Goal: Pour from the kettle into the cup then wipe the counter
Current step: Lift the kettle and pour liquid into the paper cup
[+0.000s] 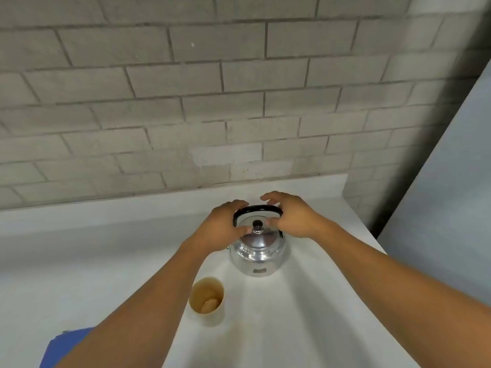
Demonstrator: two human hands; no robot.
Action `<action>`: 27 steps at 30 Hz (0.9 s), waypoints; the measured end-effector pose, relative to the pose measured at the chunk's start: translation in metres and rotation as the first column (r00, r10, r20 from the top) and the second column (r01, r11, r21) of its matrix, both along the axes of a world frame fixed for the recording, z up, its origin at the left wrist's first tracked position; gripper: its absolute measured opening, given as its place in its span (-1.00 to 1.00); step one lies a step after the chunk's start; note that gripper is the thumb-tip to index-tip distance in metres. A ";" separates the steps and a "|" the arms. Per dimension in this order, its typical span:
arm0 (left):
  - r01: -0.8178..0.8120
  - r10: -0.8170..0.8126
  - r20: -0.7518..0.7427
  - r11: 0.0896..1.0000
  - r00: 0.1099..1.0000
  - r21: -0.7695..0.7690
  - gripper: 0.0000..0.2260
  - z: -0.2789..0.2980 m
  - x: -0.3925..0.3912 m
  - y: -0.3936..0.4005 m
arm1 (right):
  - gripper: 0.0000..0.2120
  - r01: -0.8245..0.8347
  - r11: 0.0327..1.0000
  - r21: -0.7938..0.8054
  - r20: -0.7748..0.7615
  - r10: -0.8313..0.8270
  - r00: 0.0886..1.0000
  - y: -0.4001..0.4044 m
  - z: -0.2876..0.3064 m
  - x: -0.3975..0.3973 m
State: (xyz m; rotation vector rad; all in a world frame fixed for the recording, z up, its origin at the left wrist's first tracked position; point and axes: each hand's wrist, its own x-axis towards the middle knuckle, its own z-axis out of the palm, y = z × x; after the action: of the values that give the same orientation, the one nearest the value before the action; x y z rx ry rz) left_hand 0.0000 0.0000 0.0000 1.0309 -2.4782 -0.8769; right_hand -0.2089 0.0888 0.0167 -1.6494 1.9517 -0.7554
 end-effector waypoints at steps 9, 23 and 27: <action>-0.131 0.129 -0.056 0.991 0.990 -0.024 -0.88 -0.009 0.001 -0.006 | -0.85 0.056 0.995 -0.081 0.148 -0.043 0.988 -0.007 -0.013 0.006; -0.091 0.095 -0.104 0.995 0.990 0.037 -0.89 0.013 0.007 -0.003 | -0.87 0.054 0.988 -0.143 0.243 -0.018 0.970 0.002 -0.004 0.011; -0.080 0.089 -0.212 0.996 0.973 0.051 -0.82 0.029 0.016 0.002 | -0.86 0.112 0.968 -0.222 0.297 -0.042 0.954 0.014 0.014 0.019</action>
State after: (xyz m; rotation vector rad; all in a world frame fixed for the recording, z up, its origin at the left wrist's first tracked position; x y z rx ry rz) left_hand 0.0160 0.0017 0.0290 0.9914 -2.2310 -0.9628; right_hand -0.1896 0.1026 0.0306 -1.4949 1.7792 -1.2297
